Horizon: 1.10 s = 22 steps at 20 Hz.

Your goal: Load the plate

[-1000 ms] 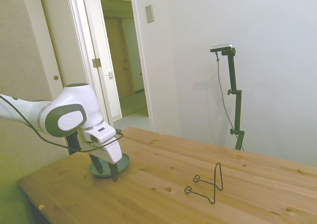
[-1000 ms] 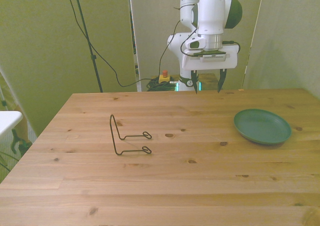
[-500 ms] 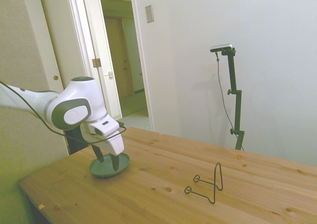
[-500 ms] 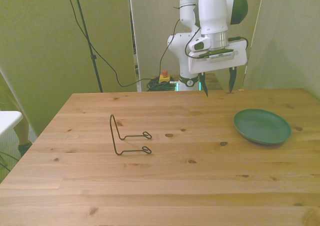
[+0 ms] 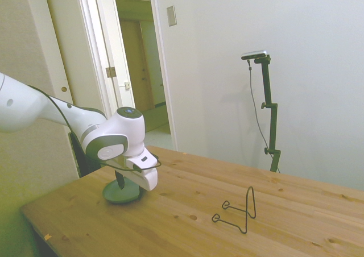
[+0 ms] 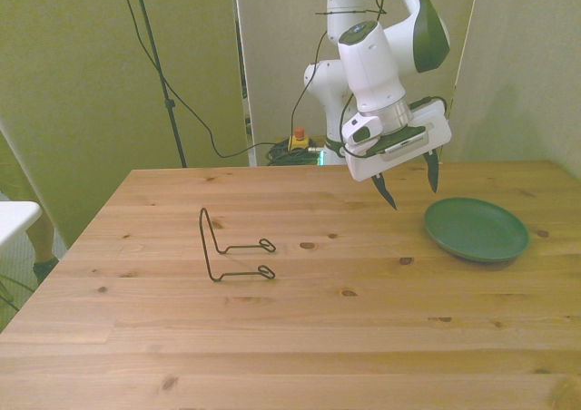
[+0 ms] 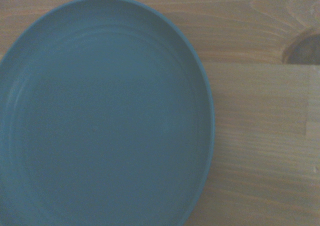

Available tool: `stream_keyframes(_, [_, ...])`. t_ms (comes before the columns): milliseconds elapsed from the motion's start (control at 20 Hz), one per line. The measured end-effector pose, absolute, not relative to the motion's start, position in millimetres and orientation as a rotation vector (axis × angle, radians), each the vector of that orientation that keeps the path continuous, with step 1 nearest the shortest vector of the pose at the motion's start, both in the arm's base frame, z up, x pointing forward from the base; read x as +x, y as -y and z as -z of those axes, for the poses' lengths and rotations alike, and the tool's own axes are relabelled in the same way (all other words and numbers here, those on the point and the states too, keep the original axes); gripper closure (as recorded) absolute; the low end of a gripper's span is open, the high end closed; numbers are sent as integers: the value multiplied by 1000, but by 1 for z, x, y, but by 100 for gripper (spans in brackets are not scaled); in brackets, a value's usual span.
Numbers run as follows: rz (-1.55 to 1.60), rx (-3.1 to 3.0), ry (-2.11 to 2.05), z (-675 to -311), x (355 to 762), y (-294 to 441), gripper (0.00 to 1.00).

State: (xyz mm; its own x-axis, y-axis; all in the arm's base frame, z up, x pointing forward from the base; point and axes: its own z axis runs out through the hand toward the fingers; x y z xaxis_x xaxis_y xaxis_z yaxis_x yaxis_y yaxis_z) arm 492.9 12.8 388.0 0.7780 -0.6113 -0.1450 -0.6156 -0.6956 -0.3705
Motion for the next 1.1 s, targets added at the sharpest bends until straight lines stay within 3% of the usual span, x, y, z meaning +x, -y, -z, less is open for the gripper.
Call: stream_keyframes(1100, [-9,-2532,-871,-360,542,-52,0])
